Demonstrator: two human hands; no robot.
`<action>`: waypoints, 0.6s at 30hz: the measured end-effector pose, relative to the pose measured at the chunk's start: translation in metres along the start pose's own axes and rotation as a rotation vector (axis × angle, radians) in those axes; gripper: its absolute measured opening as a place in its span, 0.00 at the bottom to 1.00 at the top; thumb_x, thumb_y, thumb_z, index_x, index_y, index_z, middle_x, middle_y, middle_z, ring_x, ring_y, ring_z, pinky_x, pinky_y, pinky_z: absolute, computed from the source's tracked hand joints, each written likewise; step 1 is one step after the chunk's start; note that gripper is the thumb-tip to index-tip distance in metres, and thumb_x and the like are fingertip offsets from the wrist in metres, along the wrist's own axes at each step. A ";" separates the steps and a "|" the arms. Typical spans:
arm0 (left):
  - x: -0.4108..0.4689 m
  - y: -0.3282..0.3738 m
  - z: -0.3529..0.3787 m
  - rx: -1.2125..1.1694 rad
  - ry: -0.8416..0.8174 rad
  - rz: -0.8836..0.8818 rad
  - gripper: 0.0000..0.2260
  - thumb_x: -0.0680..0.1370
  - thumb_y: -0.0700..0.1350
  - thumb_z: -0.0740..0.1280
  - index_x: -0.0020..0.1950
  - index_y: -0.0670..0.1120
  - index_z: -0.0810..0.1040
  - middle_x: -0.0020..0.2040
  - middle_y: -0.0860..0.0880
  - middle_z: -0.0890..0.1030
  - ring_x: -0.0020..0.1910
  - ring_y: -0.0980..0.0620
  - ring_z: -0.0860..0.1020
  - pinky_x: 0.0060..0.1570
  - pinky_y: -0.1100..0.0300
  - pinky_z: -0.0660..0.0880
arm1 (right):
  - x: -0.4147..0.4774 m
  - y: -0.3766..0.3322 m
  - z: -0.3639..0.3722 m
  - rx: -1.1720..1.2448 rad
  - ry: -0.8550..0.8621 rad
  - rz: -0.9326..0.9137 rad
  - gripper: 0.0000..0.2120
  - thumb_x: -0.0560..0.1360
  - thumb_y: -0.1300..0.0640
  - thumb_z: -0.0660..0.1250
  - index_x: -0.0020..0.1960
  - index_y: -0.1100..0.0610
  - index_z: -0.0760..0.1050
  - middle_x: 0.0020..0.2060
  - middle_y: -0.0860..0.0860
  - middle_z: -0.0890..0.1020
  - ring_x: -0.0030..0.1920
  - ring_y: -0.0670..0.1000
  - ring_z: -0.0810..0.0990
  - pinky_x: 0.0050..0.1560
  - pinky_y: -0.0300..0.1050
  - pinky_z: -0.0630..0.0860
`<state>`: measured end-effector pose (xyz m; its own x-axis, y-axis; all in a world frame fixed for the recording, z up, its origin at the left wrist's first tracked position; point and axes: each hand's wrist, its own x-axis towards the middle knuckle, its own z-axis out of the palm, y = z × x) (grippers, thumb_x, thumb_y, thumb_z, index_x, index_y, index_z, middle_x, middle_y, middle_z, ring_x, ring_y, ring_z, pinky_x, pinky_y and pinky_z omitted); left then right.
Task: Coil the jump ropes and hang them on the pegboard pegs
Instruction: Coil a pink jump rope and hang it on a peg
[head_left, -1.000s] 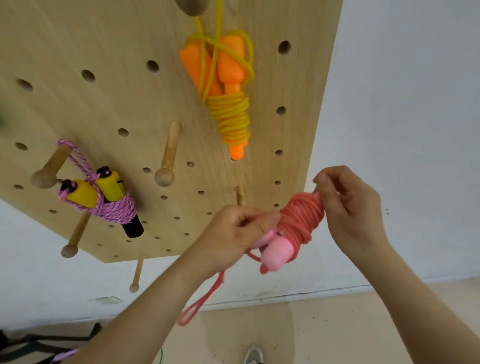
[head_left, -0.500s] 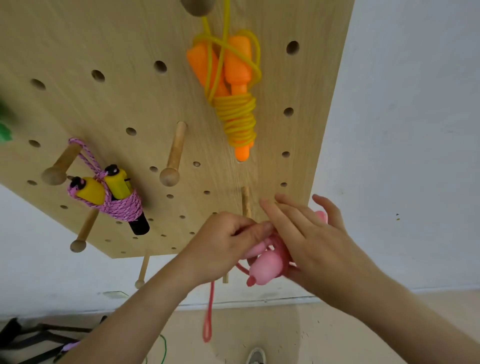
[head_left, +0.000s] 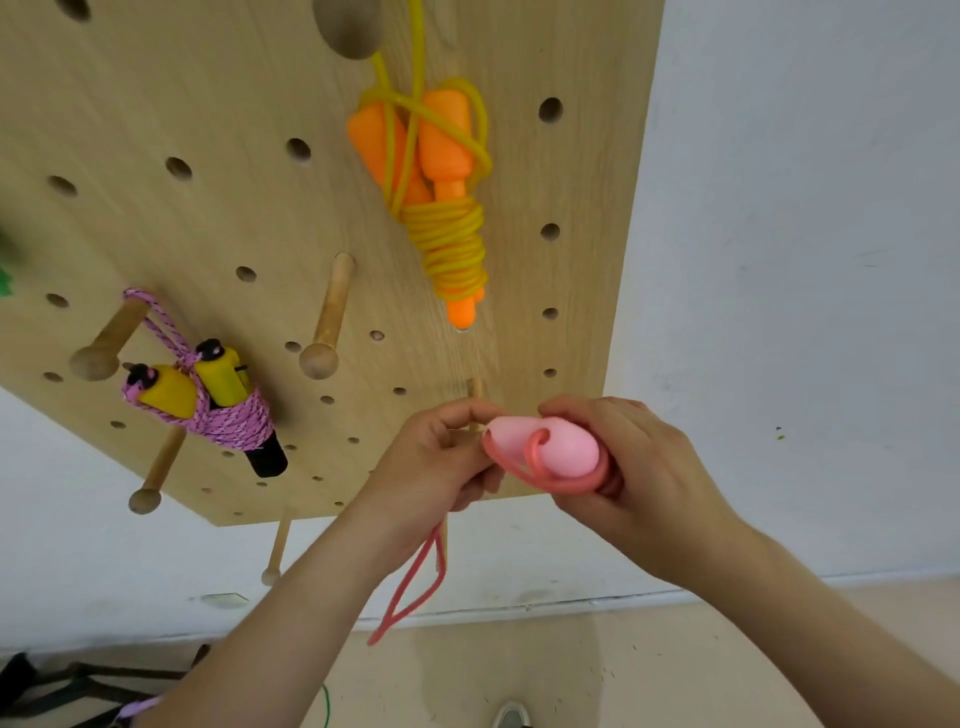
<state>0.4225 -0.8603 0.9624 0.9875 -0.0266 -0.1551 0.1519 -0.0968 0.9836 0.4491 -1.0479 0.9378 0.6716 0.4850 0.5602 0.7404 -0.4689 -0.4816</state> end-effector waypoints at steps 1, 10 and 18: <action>0.001 -0.002 0.000 0.057 0.031 0.059 0.10 0.77 0.34 0.64 0.44 0.45 0.82 0.28 0.46 0.74 0.25 0.55 0.67 0.25 0.66 0.62 | -0.001 -0.002 -0.001 0.049 -0.003 0.066 0.17 0.70 0.50 0.67 0.58 0.49 0.72 0.45 0.38 0.80 0.44 0.41 0.75 0.48 0.26 0.67; 0.000 -0.019 -0.003 1.014 0.183 0.617 0.12 0.79 0.53 0.61 0.46 0.51 0.82 0.33 0.54 0.79 0.31 0.54 0.75 0.28 0.55 0.72 | 0.009 -0.012 -0.008 0.804 -0.044 0.700 0.06 0.76 0.56 0.69 0.44 0.58 0.78 0.35 0.61 0.81 0.29 0.50 0.73 0.31 0.46 0.72; -0.014 -0.007 0.009 1.681 -0.153 0.444 0.16 0.60 0.33 0.66 0.45 0.44 0.78 0.34 0.47 0.77 0.28 0.46 0.77 0.25 0.61 0.58 | 0.009 0.001 0.009 0.418 -0.288 0.804 0.09 0.72 0.49 0.71 0.43 0.55 0.79 0.29 0.49 0.79 0.28 0.48 0.75 0.31 0.43 0.74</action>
<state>0.4070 -0.8686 0.9568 0.9111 -0.4112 -0.0274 -0.4085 -0.8923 -0.1922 0.4563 -1.0374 0.9358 0.9243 0.3217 -0.2053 -0.0340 -0.4664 -0.8839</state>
